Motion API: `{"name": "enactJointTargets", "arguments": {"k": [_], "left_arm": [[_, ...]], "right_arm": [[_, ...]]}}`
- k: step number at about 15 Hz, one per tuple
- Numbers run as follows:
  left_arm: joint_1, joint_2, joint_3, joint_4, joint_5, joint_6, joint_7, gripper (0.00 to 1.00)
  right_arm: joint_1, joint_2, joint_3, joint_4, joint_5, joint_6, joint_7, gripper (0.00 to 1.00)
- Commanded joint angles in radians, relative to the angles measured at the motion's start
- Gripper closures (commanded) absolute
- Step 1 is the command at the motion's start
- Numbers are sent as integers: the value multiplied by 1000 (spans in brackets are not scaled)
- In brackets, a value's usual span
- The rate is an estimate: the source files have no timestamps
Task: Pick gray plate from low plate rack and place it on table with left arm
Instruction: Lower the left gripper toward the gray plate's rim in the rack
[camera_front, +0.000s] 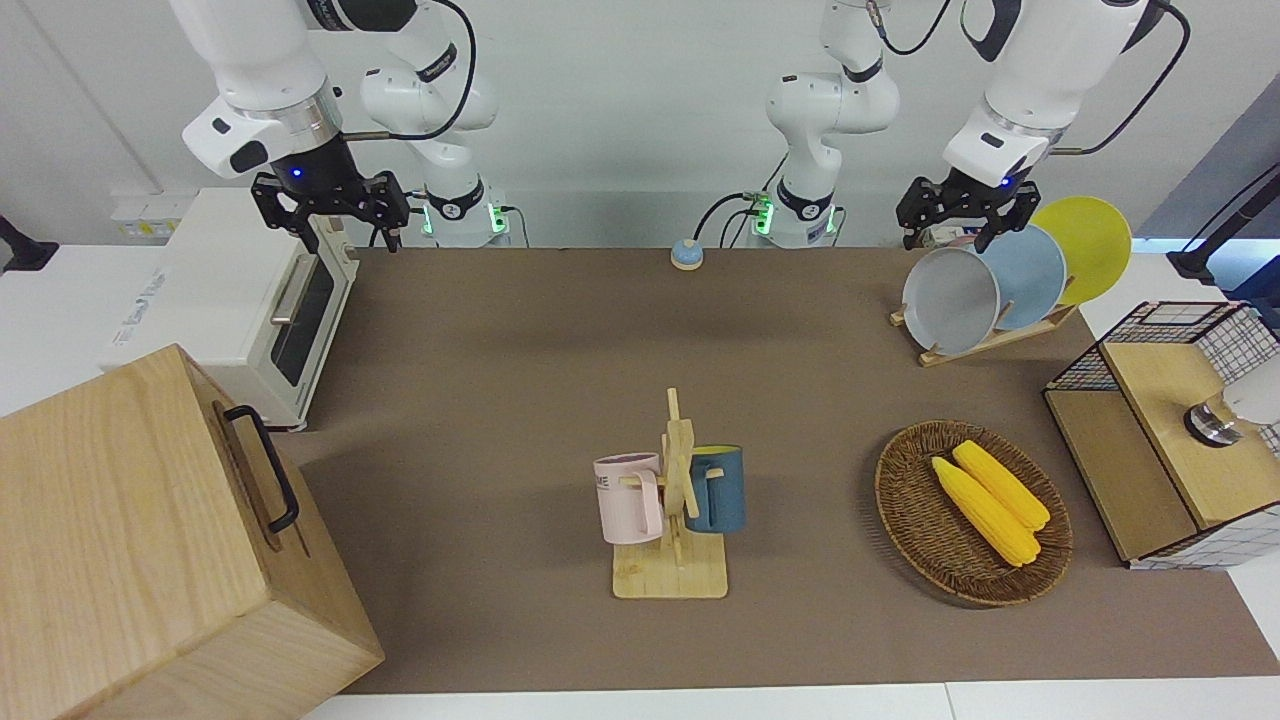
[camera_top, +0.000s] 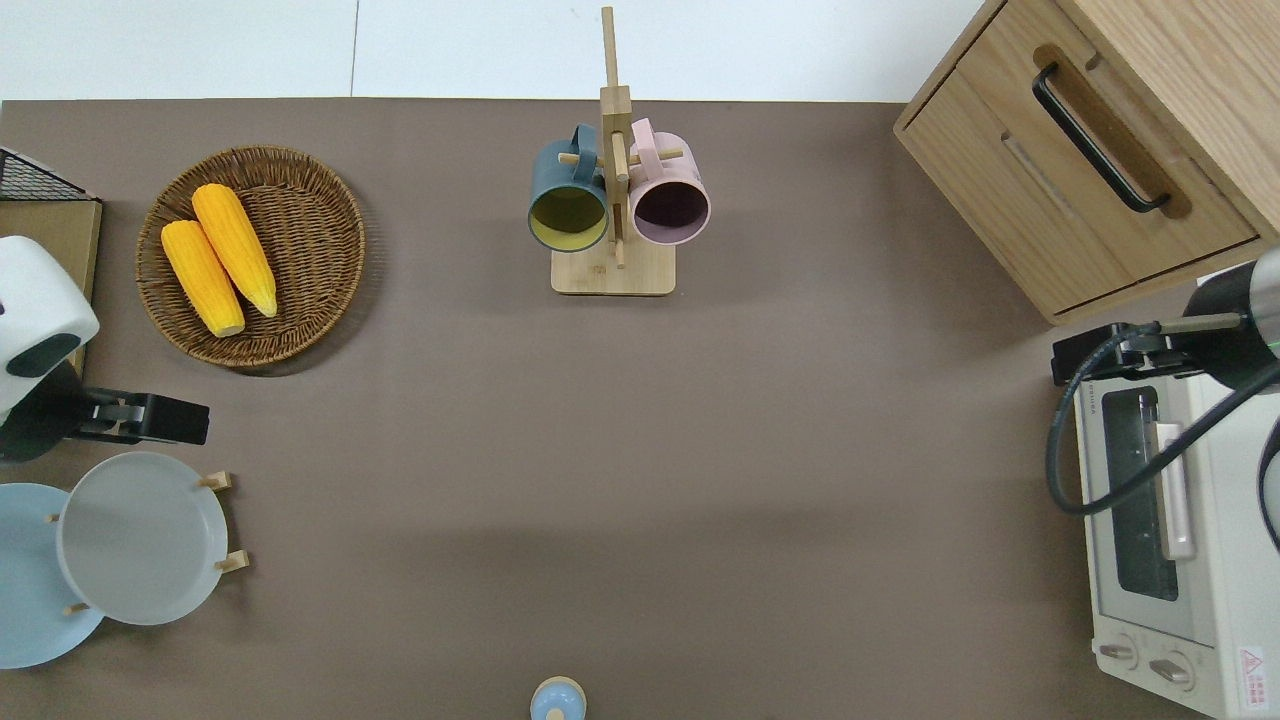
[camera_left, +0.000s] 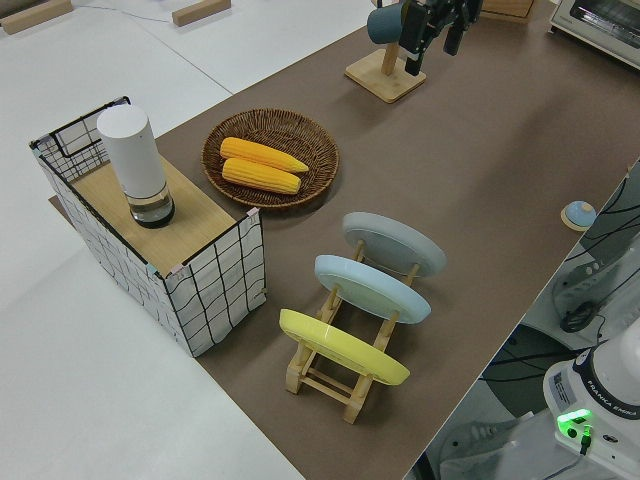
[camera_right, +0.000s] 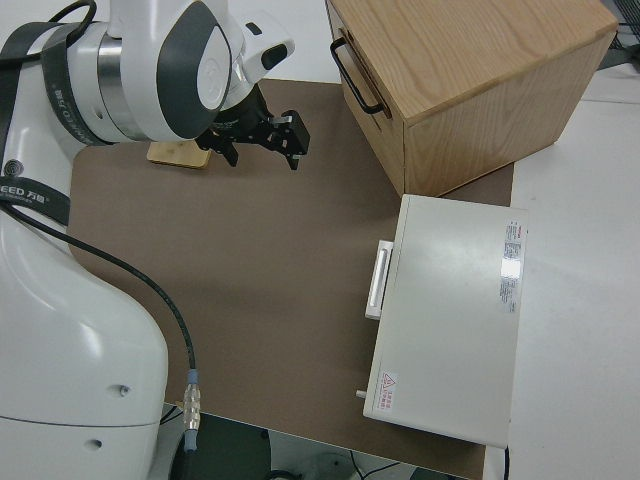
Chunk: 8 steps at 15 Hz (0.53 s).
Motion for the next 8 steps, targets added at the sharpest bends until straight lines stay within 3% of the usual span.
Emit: {"name": "enactJointTargets", "arguments": {"k": [1, 8], "left_arm": [[3, -6, 17, -14, 64, -21, 64, 0], [92, -11, 107, -34, 61, 8, 268, 0]], "right_arm": [[7, 0, -6, 6, 3, -1, 4, 17], [7, 0, -6, 6, 3, -1, 4, 17]]}}
